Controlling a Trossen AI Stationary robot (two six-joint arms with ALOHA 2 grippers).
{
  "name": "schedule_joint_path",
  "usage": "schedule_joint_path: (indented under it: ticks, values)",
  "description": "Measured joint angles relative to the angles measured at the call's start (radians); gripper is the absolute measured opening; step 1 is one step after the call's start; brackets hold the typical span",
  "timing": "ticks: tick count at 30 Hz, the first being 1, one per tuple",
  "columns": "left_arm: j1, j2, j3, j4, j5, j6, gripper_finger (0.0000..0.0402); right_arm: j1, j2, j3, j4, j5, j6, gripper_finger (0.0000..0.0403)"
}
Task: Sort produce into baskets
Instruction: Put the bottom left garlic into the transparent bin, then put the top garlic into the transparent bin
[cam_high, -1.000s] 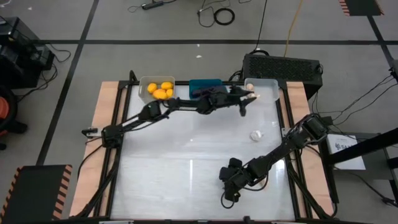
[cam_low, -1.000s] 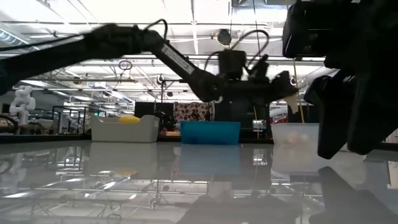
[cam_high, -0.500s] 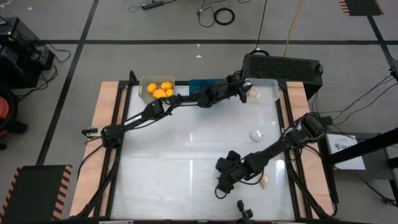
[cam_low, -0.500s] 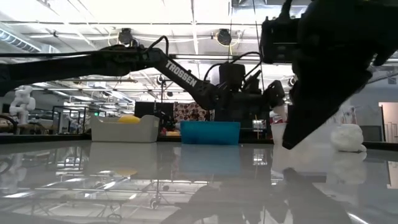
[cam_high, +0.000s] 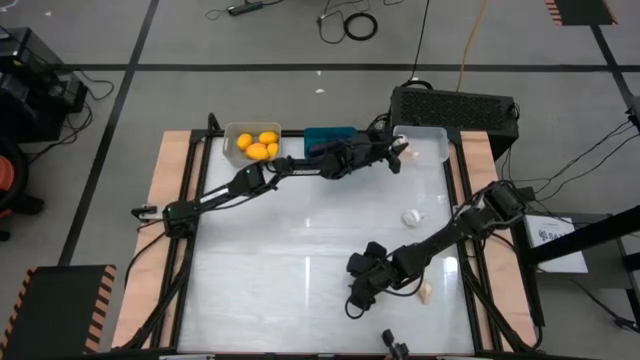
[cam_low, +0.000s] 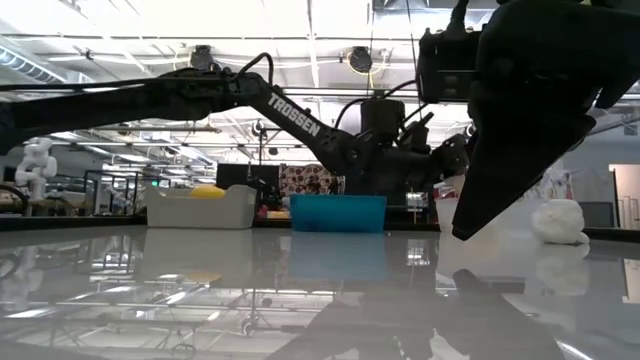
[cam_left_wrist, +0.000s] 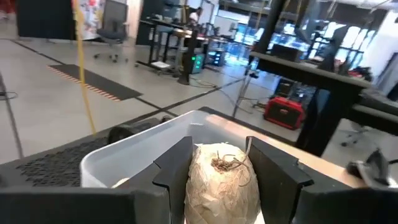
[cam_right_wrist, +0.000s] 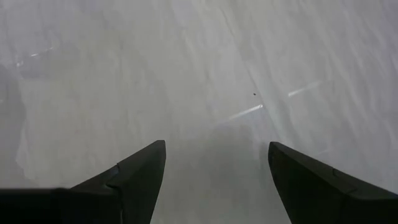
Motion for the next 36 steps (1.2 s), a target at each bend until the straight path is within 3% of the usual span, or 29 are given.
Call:
schedule_joint_path:
  ticks: [6,11,15,19,25,36]
  values:
    - [-0.021,-0.001,0.0,-0.011,0.0,0.117,0.019,-0.016,0.0,0.0,0.0,-0.001,-0.002,0.0277]
    - [-0.026,-0.001,0.0,-0.016,0.003,0.12,0.0235,-0.019,0.0,0.0,-0.001,-0.003,-0.023,0.0277]
    - [-0.036,-0.034,0.0,-0.06,0.003,0.132,0.0243,-0.013,0.0,0.0,-0.006,-0.003,-0.083,0.0277]
    - [-0.064,-0.1,0.0,-0.133,0.006,0.239,0.0244,0.002,-0.003,0.0,-0.008,0.042,-0.113,0.0277]
    - [-0.077,-0.195,0.0,-0.371,-0.056,0.31,0.0244,0.012,-0.098,0.0,-0.107,0.137,-0.015,0.0277]
    - [-0.078,-0.409,0.0,-1.02,-0.01,0.323,0.0244,0.16,-0.363,0.0,-0.328,0.381,0.176,0.0277]
